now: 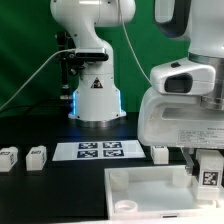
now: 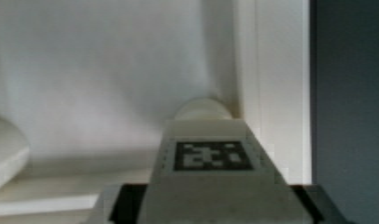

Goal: Assemble one leg

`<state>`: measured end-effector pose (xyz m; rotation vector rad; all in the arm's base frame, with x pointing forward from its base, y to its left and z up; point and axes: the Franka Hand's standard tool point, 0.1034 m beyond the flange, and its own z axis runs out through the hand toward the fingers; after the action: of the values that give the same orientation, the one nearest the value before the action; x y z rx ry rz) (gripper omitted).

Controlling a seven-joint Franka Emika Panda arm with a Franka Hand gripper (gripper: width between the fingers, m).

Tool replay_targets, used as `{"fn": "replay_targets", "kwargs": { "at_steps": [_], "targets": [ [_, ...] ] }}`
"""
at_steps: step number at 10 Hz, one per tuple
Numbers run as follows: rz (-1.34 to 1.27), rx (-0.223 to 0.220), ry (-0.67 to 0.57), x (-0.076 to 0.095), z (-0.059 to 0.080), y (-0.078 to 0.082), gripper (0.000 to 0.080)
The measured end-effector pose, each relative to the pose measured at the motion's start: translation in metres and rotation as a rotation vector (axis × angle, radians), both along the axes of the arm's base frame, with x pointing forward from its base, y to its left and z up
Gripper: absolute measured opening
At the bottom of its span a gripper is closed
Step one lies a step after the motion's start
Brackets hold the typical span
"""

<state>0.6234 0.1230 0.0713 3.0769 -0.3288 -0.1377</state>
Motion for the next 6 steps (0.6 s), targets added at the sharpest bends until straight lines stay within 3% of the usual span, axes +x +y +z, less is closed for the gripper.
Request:
{"fn": "replay_targets", "kwargs": {
  "at_steps": [3, 6],
  "targets": [
    [-0.249, -0.011, -0.055, 0.01, -0.002, -0.004, 0.0289],
    [-0.687, -0.011, -0.049, 0.01, -0.003, -0.006, 0.0291]
  ]
}}
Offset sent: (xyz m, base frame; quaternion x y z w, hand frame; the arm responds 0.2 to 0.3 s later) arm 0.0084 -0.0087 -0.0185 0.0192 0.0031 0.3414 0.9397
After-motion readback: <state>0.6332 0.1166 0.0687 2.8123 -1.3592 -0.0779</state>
